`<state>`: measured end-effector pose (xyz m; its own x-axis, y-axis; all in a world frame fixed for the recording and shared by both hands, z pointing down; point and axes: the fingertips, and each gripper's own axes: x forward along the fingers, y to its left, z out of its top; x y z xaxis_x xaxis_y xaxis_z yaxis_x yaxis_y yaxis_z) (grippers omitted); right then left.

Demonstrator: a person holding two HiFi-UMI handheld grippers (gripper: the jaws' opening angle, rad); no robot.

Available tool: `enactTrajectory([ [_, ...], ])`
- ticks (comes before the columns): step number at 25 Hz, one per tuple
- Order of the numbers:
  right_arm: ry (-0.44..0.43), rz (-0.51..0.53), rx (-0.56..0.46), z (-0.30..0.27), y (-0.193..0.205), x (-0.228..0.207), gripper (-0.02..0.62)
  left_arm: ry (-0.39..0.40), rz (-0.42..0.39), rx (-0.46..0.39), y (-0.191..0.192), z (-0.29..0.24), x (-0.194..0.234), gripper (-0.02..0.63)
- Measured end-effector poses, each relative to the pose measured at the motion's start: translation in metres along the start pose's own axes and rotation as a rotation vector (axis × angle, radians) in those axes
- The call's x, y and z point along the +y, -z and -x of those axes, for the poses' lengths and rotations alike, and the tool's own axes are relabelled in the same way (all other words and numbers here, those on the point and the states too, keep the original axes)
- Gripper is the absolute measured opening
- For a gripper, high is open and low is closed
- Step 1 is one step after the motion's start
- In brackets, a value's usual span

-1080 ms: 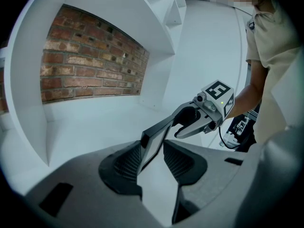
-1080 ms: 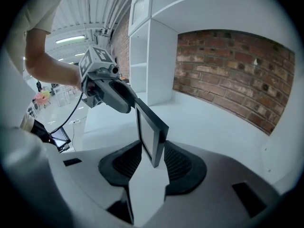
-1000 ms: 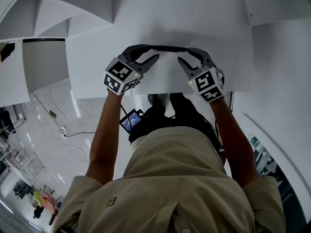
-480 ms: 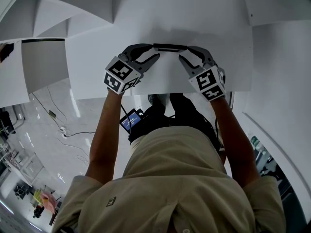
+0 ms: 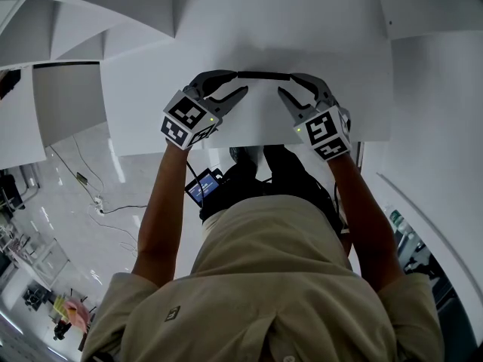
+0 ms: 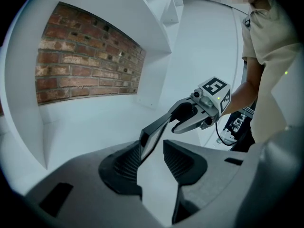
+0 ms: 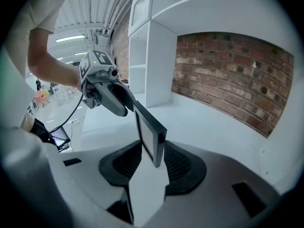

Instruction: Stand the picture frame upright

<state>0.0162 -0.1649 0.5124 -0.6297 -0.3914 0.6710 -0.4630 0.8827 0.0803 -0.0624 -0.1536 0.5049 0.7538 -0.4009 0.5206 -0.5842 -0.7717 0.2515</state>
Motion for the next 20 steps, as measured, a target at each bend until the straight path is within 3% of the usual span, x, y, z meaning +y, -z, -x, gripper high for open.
enactTrajectory([
  [20,0.017,-0.008,-0.005,-0.005,0.001,-0.004,0.143,-0.016,0.012,-0.014,-0.001,-0.004,0.005,0.13],
])
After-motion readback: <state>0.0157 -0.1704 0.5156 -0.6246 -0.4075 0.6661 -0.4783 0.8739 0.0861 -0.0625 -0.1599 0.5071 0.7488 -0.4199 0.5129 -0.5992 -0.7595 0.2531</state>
